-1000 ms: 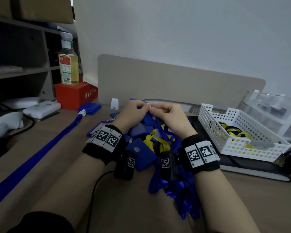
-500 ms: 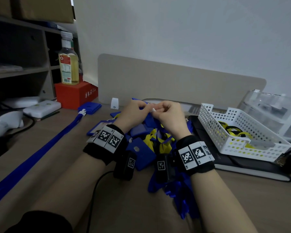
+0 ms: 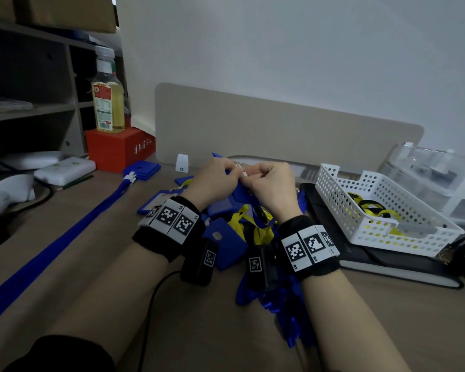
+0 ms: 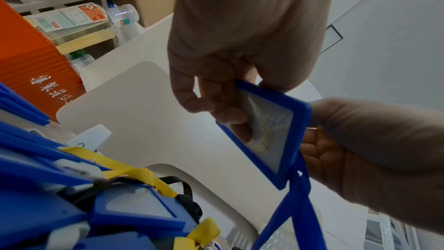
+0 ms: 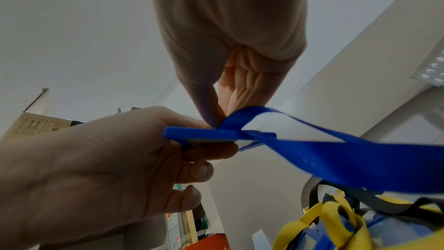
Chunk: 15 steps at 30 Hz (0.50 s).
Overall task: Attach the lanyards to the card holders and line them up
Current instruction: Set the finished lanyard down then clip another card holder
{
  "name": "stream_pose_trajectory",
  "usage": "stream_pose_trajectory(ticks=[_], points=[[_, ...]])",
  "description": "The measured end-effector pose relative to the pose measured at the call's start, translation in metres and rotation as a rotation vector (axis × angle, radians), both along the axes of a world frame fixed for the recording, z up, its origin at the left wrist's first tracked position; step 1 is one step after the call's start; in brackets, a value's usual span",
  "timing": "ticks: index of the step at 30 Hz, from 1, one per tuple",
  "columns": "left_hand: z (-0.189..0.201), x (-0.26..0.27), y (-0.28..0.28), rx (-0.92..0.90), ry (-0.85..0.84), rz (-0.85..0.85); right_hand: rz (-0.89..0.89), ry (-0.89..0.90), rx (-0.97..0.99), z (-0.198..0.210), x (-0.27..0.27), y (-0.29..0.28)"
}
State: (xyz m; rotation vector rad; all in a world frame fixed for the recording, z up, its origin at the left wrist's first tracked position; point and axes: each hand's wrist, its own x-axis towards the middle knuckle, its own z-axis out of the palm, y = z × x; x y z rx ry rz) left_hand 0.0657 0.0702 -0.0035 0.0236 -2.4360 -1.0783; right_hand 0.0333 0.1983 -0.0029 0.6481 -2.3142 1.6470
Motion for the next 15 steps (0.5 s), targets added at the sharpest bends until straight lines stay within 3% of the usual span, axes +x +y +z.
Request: stream_pose_trajectory(ticks=[6, 12, 15], points=[[-0.0019, 0.0003, 0.0015, 0.033, 0.058, -0.005, 0.027, -0.049, -0.129, 0.0028, 0.0023, 0.0014], [-0.0039, 0.0014, 0.0049, 0.123, -0.025, -0.118, 0.117, -0.230, -0.360, 0.0072, 0.0065, 0.0013], [-0.0016, 0.0029, 0.0048, 0.154, -0.016, -0.122, 0.116, -0.234, -0.350, 0.0056, 0.0061, 0.0007]])
